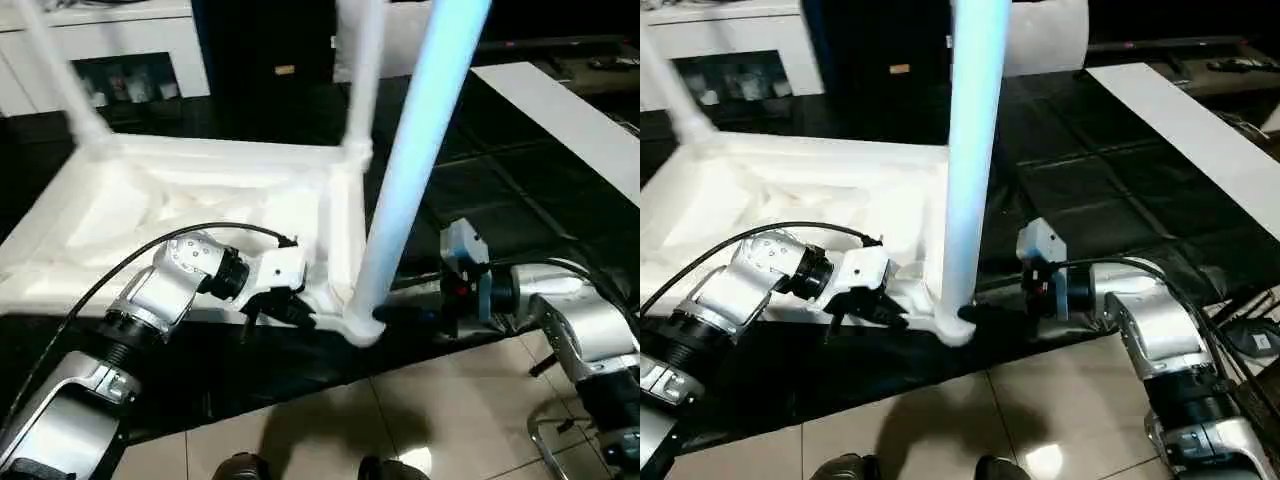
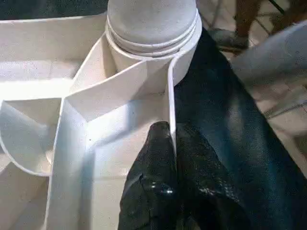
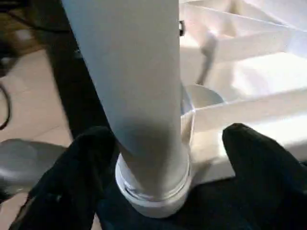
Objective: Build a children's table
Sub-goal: Rotate leg to tighten
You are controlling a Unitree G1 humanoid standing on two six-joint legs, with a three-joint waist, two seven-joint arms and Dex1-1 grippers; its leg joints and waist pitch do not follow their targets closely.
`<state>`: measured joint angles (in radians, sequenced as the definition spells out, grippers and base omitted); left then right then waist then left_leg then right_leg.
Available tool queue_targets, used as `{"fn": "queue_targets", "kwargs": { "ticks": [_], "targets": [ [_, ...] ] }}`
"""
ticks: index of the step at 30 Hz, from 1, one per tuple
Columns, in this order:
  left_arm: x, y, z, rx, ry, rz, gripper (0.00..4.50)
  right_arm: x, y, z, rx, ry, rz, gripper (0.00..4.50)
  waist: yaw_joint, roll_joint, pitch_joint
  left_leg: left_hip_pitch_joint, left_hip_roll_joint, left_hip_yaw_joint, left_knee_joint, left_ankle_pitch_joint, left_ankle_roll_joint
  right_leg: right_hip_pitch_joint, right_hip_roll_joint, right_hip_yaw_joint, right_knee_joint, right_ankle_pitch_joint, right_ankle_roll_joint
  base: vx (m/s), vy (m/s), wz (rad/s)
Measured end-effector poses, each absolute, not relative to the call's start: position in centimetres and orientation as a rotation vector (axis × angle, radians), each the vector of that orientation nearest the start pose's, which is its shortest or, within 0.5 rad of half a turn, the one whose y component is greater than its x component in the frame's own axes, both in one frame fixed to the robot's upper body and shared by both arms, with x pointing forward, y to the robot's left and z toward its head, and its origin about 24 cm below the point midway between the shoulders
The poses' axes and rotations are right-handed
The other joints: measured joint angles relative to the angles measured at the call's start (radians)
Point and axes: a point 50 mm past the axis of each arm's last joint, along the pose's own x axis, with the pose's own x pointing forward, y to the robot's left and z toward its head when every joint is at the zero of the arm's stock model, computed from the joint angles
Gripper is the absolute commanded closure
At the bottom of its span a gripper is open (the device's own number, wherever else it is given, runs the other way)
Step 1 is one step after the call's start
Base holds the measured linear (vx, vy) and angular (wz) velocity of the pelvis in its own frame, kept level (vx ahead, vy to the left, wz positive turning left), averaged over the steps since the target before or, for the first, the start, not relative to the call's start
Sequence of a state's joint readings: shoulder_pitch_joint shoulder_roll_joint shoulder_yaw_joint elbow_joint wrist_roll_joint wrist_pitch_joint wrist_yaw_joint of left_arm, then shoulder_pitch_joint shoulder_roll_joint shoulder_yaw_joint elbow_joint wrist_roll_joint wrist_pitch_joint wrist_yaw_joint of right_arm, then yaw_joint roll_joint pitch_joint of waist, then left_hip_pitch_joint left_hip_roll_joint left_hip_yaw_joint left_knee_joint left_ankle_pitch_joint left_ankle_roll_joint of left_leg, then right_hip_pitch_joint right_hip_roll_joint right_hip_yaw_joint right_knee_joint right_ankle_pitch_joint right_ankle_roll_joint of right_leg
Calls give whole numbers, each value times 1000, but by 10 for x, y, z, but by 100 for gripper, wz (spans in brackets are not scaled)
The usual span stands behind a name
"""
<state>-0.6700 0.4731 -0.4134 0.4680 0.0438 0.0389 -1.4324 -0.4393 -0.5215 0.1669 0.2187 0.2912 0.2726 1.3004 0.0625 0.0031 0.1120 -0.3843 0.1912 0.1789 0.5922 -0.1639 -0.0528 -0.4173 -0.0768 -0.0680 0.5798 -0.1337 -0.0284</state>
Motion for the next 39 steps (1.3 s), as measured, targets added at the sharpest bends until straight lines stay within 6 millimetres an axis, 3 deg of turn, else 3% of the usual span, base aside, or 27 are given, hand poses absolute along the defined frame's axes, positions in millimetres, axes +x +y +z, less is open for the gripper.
{"fn": "queue_targets", "kwargs": {
  "ticks": [21, 30, 35, 39],
  "targets": [
    [313, 126, 87, 706, 451, -1710, 450, 286, -149, 88, -140, 344, 1552, 244, 9, -3, -1, -2, 0, 1, 1, 1, 1, 0, -1, -1, 0, 0, 0, 0, 0, 0],
    [314, 126, 87, 643, 491, -1677, 450, 284, -146, 88, -84, 360, 1514, 253, 10, -3, -1, -2, 0, 1, 1, 1, 1, 0, -1, -1, 1, 0, -1, 0, 0, 0],
    [318, 130, 89, 572, 530, -1546, 450, 287, -140, 88, -35, 345, 1377, 253, -5, -3, -1, 1, 1, 0, 1, 2, 0, 0, -1, -1, 3, -2, 3, 0, 0, 0],
    [321, 130, 87, 503, 549, -1364, 450, 296, -131, 83, -1, 312, 1180, 253, -46, -3, -1, 2, 1, 0, 2, 3, -3, -3, -1, -1, 2, -2, 4, 0, 0, 0]
  ]
}}
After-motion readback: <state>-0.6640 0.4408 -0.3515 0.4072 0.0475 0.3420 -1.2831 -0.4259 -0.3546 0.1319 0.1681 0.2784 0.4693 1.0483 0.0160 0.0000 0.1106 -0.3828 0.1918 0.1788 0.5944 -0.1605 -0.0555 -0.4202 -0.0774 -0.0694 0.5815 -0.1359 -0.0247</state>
